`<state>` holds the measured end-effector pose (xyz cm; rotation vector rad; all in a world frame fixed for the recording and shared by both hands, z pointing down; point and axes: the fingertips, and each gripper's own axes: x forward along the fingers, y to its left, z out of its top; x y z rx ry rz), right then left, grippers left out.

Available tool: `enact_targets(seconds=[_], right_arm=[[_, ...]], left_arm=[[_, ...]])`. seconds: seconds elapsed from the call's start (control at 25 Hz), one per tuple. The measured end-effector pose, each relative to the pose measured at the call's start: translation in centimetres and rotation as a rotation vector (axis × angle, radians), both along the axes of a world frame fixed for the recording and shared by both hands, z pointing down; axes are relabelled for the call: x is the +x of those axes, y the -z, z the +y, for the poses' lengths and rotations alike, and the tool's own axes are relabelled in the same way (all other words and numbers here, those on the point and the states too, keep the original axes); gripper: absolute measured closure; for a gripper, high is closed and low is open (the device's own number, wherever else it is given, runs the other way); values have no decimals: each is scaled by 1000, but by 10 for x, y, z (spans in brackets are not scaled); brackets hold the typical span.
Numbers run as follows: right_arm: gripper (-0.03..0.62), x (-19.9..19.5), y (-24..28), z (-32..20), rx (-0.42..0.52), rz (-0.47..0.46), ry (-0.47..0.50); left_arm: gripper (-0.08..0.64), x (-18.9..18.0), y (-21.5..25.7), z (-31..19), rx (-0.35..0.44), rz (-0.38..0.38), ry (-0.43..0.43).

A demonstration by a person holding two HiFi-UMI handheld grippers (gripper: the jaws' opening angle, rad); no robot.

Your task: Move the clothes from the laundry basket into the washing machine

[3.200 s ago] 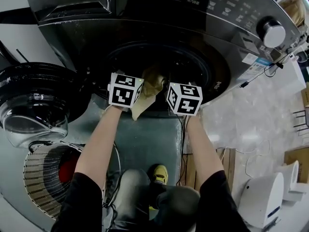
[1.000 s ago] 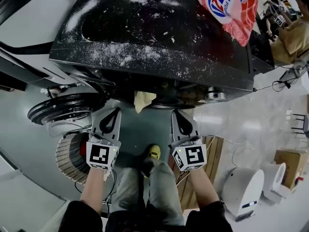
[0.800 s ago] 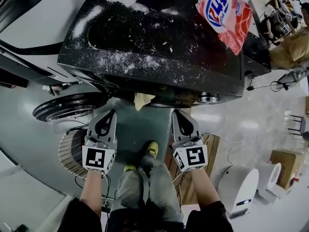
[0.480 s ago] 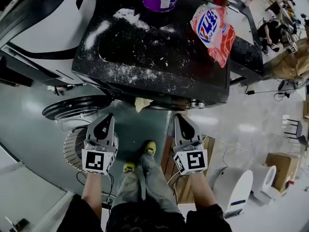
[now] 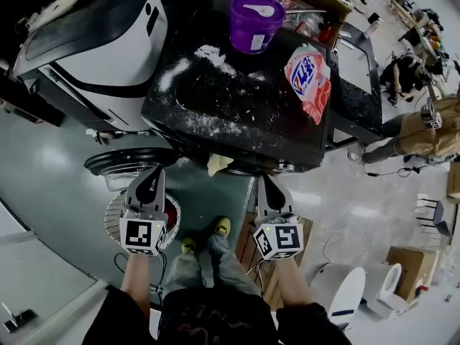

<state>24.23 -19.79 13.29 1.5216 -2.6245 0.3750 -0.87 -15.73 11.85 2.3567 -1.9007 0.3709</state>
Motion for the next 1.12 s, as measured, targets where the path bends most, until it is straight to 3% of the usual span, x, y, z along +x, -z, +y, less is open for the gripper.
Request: enact_targets(seconds=[0.48,0.72,1.12], right_arm=[[589,-30,64,41,42,16,-12],[589,-38,86,61,58,37,-8],[589,-33,119,91,94,50,-59]], left_arm=[[548,-43,61,58,45,8,18],[548,-67,84,78,80,74,45],[548,-82,116,101,117,11,52]])
